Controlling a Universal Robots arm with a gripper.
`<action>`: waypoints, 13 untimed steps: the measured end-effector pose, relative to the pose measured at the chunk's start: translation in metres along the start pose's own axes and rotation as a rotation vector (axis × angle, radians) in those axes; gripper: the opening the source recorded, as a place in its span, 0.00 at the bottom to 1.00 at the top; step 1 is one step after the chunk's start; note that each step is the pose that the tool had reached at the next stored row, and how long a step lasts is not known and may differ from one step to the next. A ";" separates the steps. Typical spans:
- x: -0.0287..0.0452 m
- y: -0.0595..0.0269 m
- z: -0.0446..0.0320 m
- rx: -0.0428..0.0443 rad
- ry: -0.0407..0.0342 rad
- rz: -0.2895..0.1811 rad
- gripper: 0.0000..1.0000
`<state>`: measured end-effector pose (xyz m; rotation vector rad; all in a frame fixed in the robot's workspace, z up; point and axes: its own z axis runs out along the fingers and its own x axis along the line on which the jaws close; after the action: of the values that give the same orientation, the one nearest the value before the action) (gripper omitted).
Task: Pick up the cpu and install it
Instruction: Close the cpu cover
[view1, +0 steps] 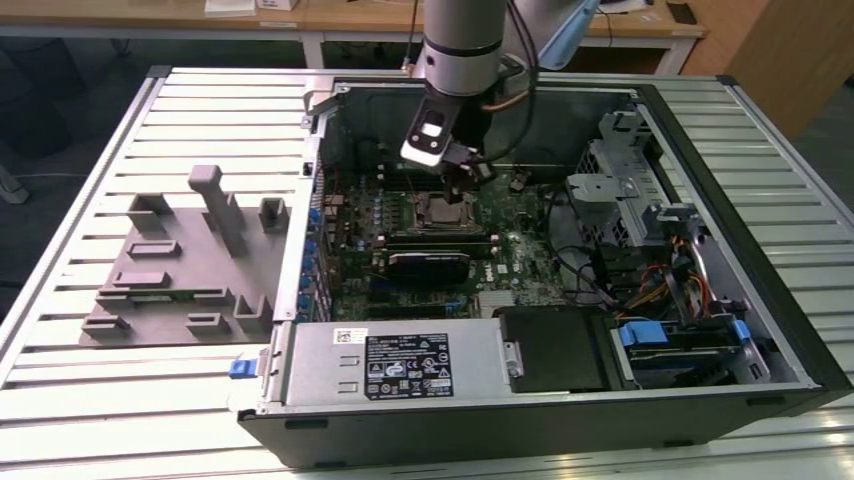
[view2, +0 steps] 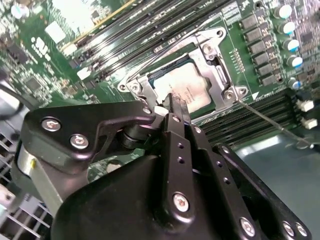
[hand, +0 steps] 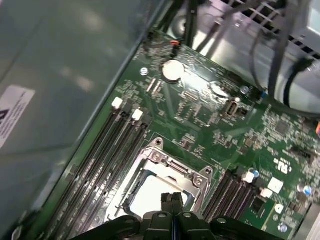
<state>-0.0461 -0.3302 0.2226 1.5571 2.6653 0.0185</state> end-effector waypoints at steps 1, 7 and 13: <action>0.0000 0.0000 0.0000 -0.0006 0.0006 -0.017 0.11; 0.0000 0.0000 0.0000 -0.0046 0.0042 -0.111 0.11; 0.0000 0.0000 0.0000 -0.0079 0.0073 -0.192 0.11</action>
<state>-0.0461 -0.3302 0.2227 1.2941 2.8039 0.0265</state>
